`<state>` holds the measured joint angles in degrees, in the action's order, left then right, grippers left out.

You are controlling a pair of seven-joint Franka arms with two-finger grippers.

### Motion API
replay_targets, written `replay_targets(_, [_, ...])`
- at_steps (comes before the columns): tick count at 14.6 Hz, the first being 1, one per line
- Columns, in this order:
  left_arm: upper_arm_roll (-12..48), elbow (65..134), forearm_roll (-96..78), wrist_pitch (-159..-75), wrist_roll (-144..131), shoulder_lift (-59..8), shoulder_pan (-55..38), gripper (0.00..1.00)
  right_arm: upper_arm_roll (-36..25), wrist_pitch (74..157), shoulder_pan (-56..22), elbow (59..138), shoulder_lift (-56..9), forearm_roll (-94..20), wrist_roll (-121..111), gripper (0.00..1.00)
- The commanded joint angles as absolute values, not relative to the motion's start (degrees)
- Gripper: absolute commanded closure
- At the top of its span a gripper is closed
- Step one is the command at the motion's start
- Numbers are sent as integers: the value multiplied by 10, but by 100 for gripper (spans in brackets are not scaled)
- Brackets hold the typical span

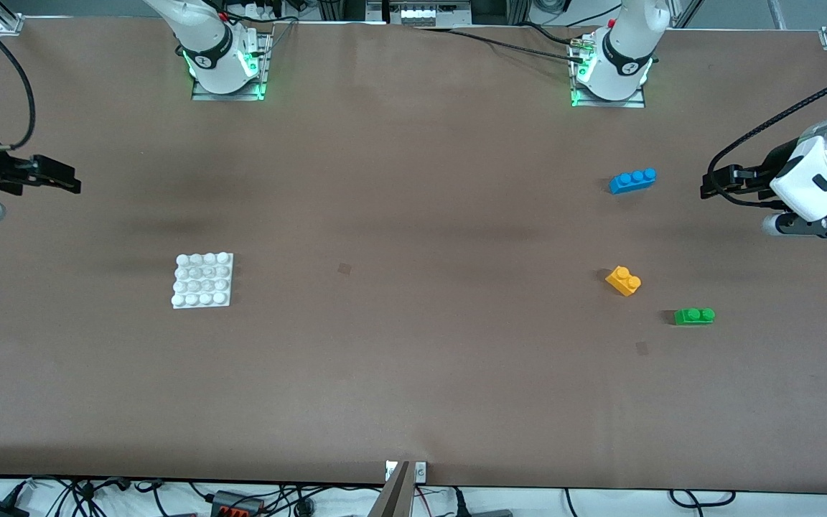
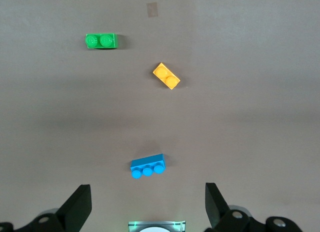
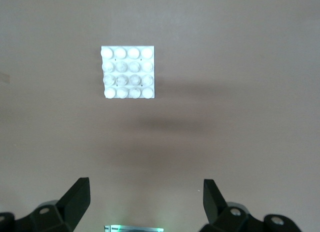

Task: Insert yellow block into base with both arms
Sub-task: 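Reach the right gripper down to the white base plate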

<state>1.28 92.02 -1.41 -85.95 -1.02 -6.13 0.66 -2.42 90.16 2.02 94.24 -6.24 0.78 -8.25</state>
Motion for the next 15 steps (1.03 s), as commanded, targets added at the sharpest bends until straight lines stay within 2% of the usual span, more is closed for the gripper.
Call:
replay_targets(1, [14,919,-21,-851,-5,-56,11,0,-23,918,6,945,-104,7,-92,0])
replay_targets(9, [11,918,-22,-851,2,-56,11,0,-22,1090,-30,955,-272,6,19,0])
replay_targets(15, [11,918,-22,-851,3,-56,11,0,-22,1290,-30,1053,-319,6,17,0])
